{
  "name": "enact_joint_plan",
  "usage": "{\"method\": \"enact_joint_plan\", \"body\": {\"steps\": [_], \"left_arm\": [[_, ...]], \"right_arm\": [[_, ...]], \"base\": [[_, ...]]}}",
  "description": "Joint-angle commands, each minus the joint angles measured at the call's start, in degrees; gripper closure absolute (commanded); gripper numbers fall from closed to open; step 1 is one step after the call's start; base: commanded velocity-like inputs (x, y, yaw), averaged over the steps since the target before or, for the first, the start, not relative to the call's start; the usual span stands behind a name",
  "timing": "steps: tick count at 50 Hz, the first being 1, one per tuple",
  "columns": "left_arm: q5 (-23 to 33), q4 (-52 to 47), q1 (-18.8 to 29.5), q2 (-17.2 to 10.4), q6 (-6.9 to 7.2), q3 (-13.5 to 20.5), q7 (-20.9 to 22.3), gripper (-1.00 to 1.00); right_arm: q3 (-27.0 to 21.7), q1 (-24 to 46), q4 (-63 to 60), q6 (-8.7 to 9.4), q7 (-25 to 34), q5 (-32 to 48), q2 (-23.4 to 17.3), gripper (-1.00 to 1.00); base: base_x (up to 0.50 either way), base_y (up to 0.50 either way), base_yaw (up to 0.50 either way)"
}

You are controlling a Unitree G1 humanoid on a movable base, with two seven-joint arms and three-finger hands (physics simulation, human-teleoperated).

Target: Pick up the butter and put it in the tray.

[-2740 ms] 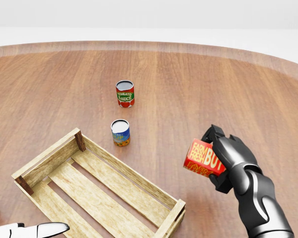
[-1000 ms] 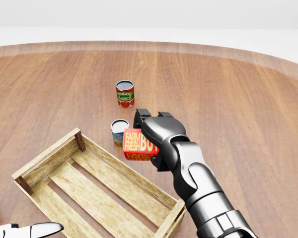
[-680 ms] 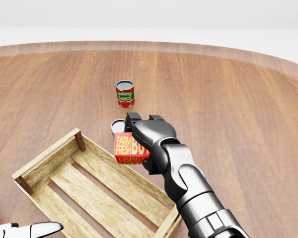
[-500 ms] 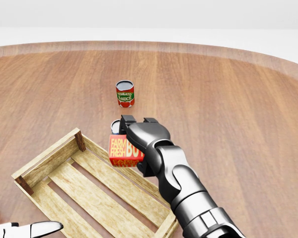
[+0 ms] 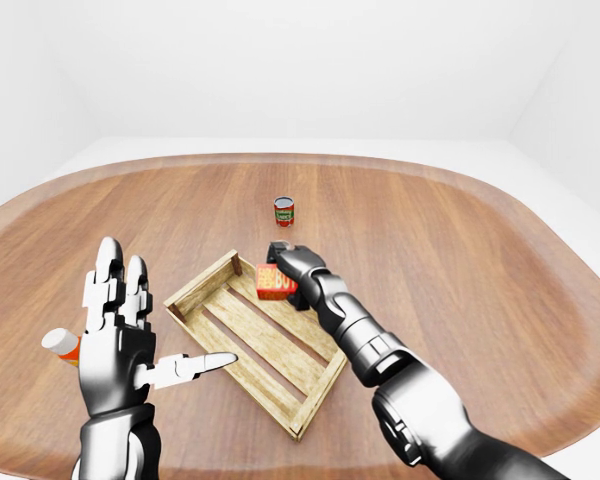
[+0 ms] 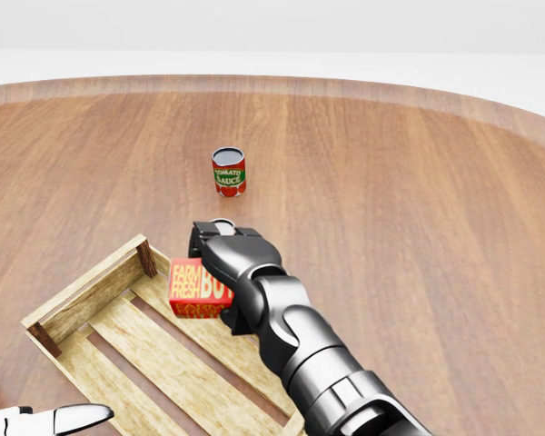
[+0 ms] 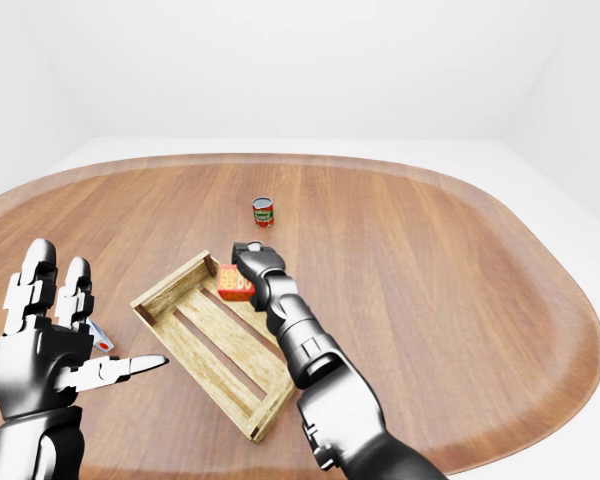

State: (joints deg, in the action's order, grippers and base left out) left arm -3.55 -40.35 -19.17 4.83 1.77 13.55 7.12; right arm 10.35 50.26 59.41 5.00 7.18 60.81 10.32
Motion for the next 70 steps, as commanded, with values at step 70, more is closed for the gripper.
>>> {"method": "enact_joint_plan", "body": {"steps": [70], "left_arm": [[-1.3, 1.7, 0.9, -0.1, -0.22, 1.9, 0.5, -1.0]], "right_arm": [[0.0, 1.5, 12.9, 0.0, -5.6, -2.7, 6.8, 1.0]], "base": [[0.0, 0.0, 0.0]]}}
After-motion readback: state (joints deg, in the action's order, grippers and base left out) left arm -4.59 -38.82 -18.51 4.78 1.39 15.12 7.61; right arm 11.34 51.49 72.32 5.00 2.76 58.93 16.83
